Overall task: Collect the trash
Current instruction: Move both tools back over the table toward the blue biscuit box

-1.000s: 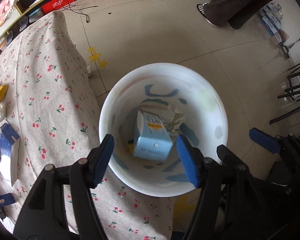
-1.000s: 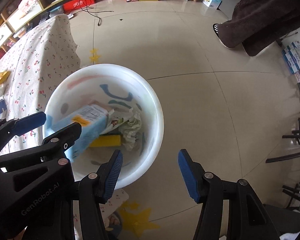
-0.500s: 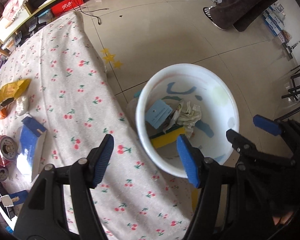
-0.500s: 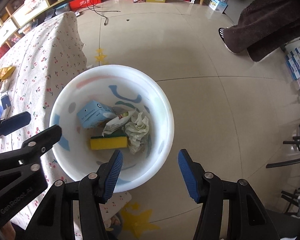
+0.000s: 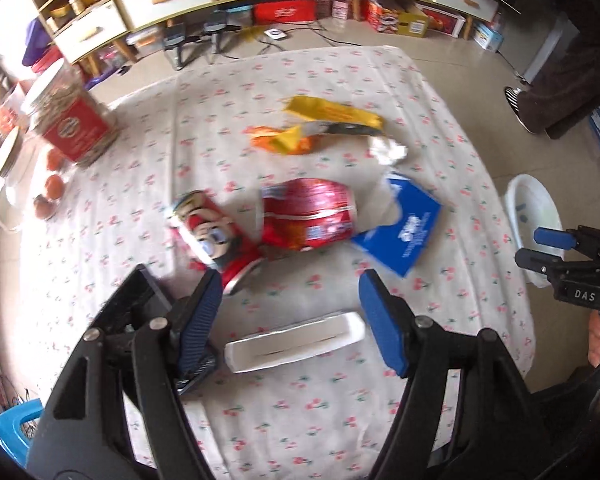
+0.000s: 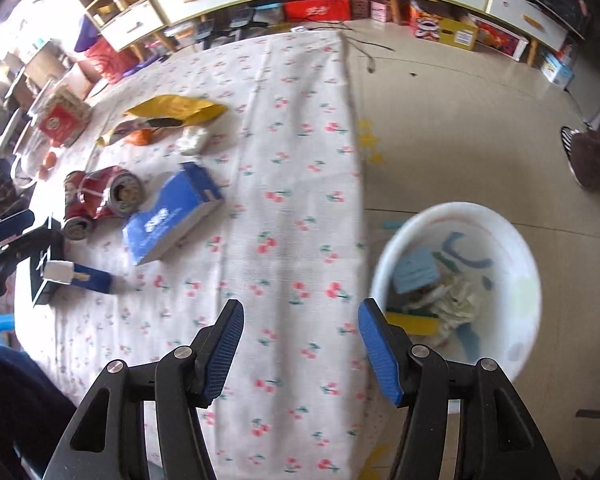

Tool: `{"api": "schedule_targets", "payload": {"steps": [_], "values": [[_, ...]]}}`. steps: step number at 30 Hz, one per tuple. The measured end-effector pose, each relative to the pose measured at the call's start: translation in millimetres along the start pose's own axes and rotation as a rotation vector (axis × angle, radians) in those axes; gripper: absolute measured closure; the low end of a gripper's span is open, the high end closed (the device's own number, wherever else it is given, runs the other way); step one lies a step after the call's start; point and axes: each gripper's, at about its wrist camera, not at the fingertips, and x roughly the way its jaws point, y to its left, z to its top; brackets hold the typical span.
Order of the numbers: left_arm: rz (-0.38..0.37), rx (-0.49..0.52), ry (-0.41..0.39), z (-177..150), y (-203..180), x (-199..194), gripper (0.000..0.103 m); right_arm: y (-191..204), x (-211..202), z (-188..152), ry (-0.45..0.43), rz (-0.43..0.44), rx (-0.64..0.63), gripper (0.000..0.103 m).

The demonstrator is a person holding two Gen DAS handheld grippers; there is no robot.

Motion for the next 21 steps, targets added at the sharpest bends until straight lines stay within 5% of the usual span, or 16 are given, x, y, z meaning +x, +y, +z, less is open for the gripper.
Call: {"api": "schedule_targets", "payload": {"steps": [7,21], "values": [[-0.031,-0.175,0.042,-9.3,69.3,28.5,0.031,59.4,38.2,24.7,0.079,0.114,0.035,0.042],[-0.029,-0.172,0.047,-26.0,98.1,39.8,0.031,80.7,94.6,59.0,0.134,0.184,0.268,0.04]]}}
